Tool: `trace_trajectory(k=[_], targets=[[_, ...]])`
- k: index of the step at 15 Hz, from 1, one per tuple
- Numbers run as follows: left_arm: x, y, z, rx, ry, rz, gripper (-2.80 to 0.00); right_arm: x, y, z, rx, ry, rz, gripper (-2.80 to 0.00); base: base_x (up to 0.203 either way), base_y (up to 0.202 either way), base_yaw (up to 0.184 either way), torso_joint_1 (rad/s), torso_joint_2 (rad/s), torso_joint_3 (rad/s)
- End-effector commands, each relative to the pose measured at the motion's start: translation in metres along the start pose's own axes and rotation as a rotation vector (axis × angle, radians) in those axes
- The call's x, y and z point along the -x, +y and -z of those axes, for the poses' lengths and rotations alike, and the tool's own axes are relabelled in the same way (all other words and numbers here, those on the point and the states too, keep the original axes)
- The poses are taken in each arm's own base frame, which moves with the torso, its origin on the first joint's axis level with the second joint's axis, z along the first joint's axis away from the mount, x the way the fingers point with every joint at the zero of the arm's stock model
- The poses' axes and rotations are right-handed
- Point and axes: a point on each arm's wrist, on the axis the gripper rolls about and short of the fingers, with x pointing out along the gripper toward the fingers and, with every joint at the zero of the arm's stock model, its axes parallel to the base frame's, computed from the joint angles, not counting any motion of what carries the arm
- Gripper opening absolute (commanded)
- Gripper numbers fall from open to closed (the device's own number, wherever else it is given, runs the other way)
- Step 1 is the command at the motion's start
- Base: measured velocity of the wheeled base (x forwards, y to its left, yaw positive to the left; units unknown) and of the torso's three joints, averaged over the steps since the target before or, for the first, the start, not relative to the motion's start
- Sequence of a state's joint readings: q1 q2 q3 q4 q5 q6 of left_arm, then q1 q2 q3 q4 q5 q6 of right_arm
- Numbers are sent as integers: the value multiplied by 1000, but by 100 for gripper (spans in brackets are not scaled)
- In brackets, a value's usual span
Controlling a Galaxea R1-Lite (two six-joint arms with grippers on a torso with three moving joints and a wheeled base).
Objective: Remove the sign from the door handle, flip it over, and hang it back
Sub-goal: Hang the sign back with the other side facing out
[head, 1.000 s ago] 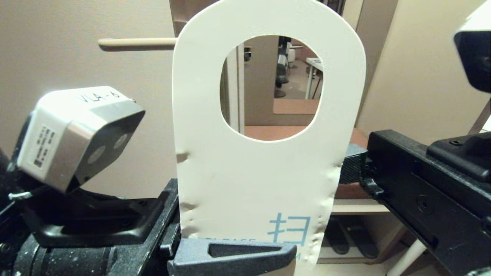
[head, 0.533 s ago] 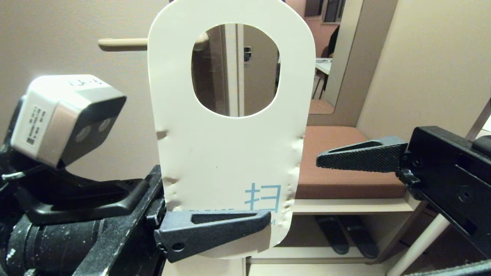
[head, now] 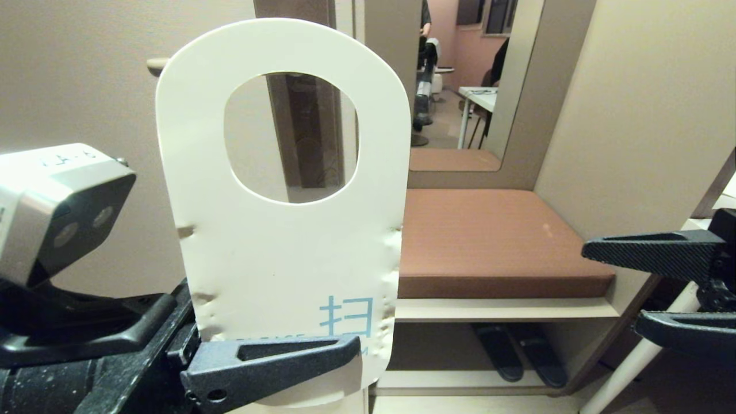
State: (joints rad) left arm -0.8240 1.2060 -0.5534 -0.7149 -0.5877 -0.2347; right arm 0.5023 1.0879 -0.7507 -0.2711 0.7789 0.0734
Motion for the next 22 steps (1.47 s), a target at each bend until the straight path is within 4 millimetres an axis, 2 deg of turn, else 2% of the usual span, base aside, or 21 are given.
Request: trace_trajectory(k=[1, 5, 11, 16, 18, 22], targets=[[10, -7, 1, -10, -16, 7, -280, 21, 10, 11, 13, -22, 75, -280, 0, 0, 0, 0, 0, 0], [25, -15, 10, -9, -17, -4, -280, 46, 18, 48, -15, -16, 367, -280, 0, 0, 0, 0, 0, 0], [36, -19, 18, -11, -22, -39, -280, 81, 46, 118, 39, 4, 745, -280, 0, 0, 0, 0, 0, 0], [43, -22, 26, -10, -16, -41, -280, 110, 73, 161, 45, 58, 1028, -280, 0, 0, 0, 0, 0, 0], [47, -24, 27, -14, -22, -39, -280, 115, 76, 172, 21, 107, 1162, -280, 0, 0, 0, 0, 0, 0], [53, -28, 29, -16, -27, -38, -280, 115, 78, 181, -27, 195, 1379, -280, 0, 0, 0, 0, 0, 0]])
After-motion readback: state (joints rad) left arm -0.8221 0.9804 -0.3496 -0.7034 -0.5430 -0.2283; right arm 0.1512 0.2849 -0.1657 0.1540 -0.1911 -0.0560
